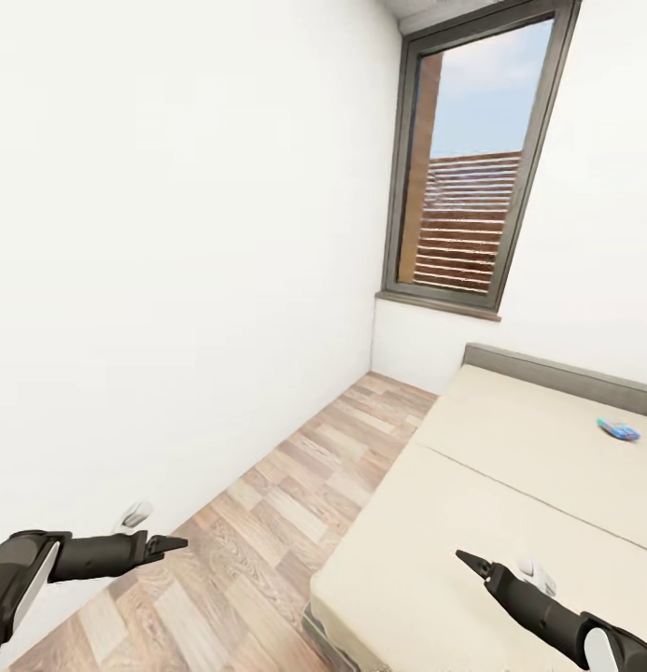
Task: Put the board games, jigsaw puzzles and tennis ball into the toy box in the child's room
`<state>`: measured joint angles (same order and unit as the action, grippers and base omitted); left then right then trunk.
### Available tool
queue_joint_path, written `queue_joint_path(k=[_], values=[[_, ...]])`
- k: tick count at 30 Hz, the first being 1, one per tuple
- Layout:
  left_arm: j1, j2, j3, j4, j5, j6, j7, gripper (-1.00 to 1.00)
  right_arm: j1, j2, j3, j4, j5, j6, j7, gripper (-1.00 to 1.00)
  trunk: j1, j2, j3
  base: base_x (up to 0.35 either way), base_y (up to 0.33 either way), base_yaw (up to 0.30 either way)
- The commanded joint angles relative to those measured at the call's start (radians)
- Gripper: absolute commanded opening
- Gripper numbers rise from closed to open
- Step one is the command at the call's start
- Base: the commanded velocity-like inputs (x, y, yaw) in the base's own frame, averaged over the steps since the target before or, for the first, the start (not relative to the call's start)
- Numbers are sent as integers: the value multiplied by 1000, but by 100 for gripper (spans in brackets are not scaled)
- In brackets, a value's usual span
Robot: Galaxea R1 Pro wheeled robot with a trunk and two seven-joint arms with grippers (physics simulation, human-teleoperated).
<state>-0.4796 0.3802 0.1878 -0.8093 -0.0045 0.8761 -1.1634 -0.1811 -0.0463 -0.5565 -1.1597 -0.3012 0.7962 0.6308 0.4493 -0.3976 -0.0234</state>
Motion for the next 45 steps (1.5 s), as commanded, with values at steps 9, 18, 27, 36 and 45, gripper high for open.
queue_joint_path(k=[9, 18, 27, 36, 45], values=[[-1, -4, -3, 0, -3, 12, 0, 100, -1, 0, -2, 4, -1, 5, 3, 100, 1, -2, -2, 0, 0, -281], [-1, -5, -6, -1, -3, 12, 2, 100, -3, -1, -3, 19, -1, 5, 3, 100, 1, -2, -2, 0, 0, -281], [-1, -6, -6, -1, -3, 12, 3, 100, -3, -1, -3, 20, -1, 5, 3, 100, 1, -2, -2, -10, -10, -280], [-1, -6, -7, 0, -3, 12, 4, 100, -3, -1, -4, 20, -1, 5, 2, 100, 1, -2, -2, -163, -156, -280], [-1, -6, -8, 0, -3, 12, 4, 100, -3, -1, -9, 20, 0, 5, 1, 100, 1, -2, -2, -96, -96, -281]])
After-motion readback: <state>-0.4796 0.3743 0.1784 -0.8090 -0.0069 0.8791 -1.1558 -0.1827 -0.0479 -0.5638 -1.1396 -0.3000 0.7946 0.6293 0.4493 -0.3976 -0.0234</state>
